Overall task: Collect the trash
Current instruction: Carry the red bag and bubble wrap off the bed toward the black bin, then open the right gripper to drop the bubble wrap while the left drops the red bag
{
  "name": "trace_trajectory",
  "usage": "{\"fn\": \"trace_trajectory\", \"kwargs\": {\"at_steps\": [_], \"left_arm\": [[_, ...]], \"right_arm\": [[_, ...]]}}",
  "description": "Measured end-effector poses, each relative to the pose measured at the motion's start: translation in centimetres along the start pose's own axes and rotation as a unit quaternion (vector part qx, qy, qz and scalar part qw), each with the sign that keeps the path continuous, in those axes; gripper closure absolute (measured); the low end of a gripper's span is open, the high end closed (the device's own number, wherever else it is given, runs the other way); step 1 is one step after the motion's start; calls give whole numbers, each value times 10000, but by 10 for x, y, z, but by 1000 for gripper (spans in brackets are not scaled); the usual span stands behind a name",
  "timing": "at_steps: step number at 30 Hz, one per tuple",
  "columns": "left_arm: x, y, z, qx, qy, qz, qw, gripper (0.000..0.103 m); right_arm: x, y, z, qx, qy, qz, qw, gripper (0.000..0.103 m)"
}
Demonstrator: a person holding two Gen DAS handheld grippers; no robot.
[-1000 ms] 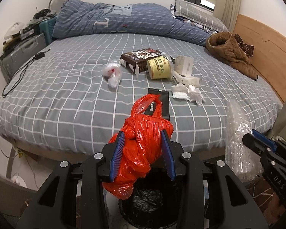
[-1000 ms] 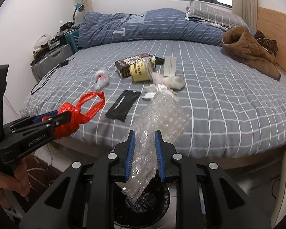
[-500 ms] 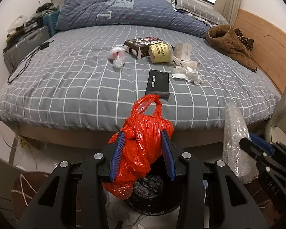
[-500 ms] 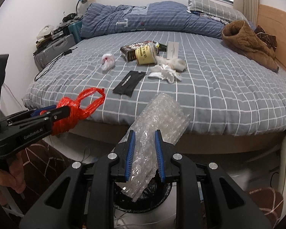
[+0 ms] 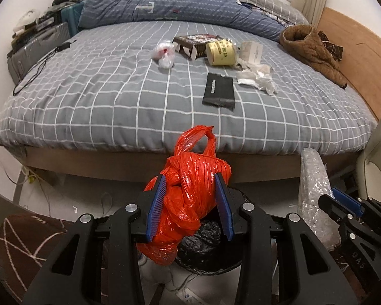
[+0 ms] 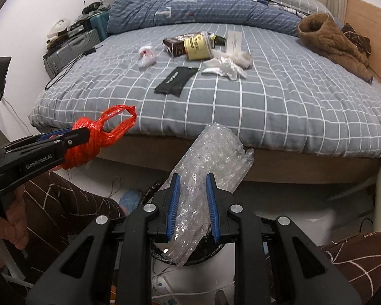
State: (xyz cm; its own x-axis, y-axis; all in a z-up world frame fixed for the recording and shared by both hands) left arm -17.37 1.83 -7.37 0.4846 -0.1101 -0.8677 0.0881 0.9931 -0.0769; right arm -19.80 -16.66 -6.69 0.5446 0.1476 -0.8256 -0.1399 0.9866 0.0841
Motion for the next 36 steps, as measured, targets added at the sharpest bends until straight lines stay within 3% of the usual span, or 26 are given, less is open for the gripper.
{"fn": "trace_trajectory", "kwargs": {"at_steps": [26, 36], "left_arm": [[138, 18, -26, -58, 1189, 32, 9929, 65], [169, 24, -29, -88, 1519, 127, 9883, 65]], "right_arm": [[133, 0, -14, -47, 1182, 246, 9927, 82], [176, 4, -22, -90, 1654, 394, 9854, 82]]}}
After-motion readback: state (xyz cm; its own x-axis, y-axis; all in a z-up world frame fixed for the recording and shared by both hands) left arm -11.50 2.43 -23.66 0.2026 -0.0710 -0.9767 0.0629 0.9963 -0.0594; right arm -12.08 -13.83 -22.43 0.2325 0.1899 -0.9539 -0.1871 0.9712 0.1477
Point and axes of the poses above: each gripper's, at about its wrist camera, not at the fingertips, and x roughly the way its jaws point, y to its left, z to its top, the point moved 4 cm from there along x, roughly the way its jaws point, and after that the axes turned 6 degrees about y, right-handed, at the moved point
